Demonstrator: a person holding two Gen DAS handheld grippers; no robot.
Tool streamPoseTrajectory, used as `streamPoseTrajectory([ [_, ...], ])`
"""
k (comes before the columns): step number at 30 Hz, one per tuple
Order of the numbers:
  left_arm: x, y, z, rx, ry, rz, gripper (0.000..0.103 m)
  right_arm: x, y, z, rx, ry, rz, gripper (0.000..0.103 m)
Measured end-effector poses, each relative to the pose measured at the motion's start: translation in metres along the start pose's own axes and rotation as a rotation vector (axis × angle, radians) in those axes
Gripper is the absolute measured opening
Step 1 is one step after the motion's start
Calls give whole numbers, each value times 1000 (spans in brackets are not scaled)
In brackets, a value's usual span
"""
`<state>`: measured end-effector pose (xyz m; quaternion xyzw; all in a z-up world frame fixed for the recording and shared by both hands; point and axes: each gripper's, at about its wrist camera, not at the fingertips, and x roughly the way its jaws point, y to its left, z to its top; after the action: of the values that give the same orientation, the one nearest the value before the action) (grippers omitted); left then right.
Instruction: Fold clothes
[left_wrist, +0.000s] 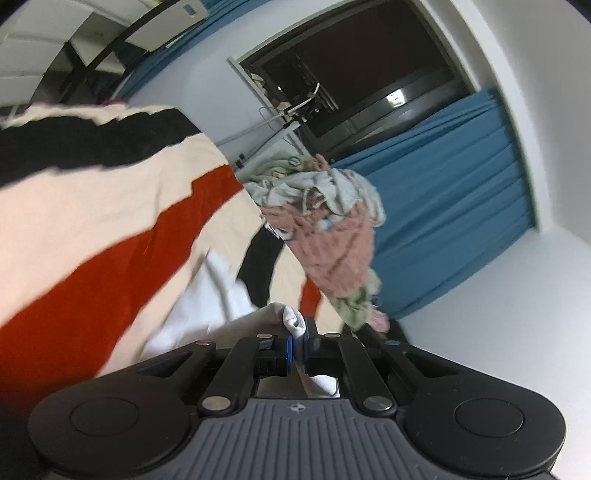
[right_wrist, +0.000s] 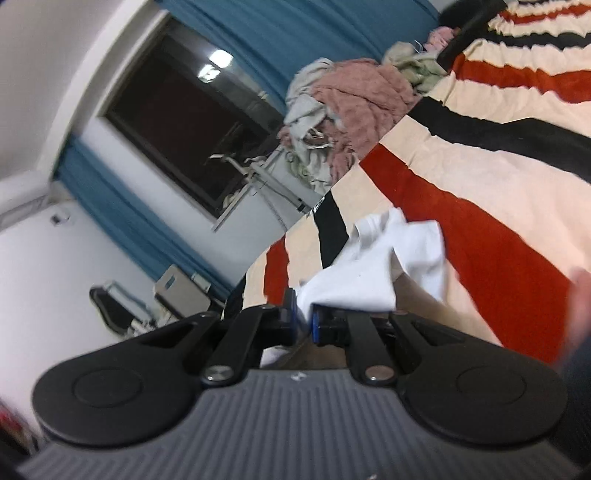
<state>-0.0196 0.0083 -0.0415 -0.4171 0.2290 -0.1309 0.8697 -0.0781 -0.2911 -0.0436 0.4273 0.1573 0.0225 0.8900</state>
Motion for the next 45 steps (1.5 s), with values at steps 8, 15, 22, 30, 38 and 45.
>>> streamPoseTrajectory([
  [8, 149, 8, 42, 83, 72, 136, 5, 154, -16, 55, 66, 79, -110, 12],
  [15, 185, 52, 33, 77, 105, 120, 8, 204, -70, 46, 116, 200, -81, 18],
  [22, 170, 22, 28, 341, 100, 14, 93, 194, -39, 46, 2, 241, 69, 88],
  [30, 202, 28, 0, 543, 172, 178, 95, 210, -29, 28, -377, 255, -152, 42],
  [38, 234, 44, -11, 594, 262, 311, 91, 252, -28, 1, -573, 294, -255, 41],
  [45, 190, 28, -17, 628, 236, 276, 91, 207, -19, 10, -516, 268, -213, 41],
])
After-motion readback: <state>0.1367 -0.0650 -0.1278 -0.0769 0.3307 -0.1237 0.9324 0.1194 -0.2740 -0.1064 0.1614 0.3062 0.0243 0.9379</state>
